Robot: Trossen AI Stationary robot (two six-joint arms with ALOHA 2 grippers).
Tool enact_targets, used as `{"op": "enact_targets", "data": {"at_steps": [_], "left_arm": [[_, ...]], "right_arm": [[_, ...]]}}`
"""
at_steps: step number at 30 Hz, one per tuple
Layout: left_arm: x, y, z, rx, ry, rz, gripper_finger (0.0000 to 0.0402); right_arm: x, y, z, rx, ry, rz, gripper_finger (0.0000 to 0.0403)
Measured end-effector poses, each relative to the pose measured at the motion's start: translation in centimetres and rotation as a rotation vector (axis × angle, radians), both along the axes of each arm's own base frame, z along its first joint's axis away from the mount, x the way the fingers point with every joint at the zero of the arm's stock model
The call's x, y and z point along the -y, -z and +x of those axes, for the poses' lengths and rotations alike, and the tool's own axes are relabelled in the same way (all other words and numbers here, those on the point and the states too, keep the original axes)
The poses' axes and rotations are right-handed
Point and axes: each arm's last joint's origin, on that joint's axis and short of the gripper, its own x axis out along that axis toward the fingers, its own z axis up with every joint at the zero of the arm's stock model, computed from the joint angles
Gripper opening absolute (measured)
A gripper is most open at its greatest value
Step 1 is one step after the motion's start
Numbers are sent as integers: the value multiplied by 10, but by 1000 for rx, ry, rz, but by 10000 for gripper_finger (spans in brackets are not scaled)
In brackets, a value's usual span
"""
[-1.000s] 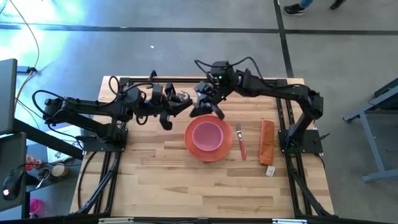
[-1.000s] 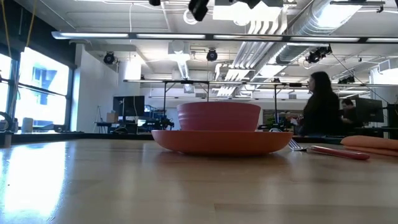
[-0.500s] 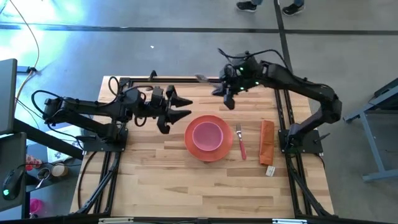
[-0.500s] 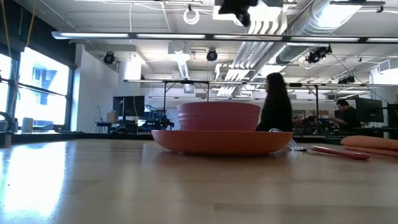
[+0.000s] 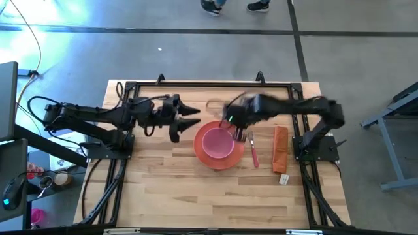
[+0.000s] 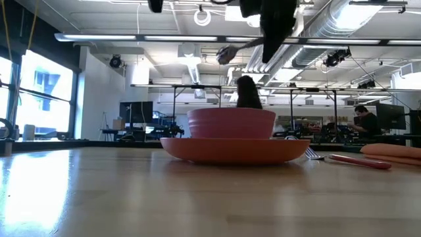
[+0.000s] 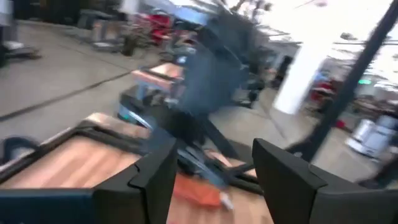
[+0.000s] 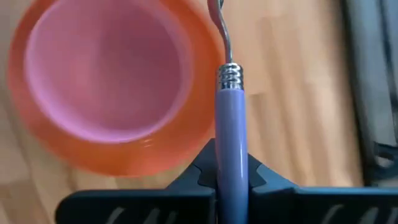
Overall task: Set table place
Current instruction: Put the spoon into the bowl on the plate
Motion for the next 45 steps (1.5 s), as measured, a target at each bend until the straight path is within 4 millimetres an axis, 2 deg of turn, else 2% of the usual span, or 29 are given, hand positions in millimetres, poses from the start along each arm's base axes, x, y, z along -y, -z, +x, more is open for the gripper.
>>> {"op": "enact_targets", "data": {"at_steps": [3, 7, 12, 17, 24, 32, 45], "left_arm": [[-4, -5, -13, -19, -46, -4, 196], [-10, -11, -35, -50, -83, -9, 196], [-14, -15, -58, -82, -120, -15, 195], [-14, -15, -65, -104, -117, -12, 195], [-14, -12, -64, -133, -99, -18, 195], [-13, -11, -64, -144, -81, -21, 195], [-13, -11, -64, -144, -80, -21, 195]], "right_arm": [[-21, 29, 19, -96, -69, -10, 0], [-40, 60, 35, -194, -97, -14, 0], [-57, 84, 42, -274, -110, 16, 0], [-67, 89, 42, -296, -107, 38, 0], [-66, 91, 45, -274, -78, 67, 0], [-67, 119, 52, -370, -95, 75, 0], [-68, 119, 52, -378, -113, 173, 0]]}}
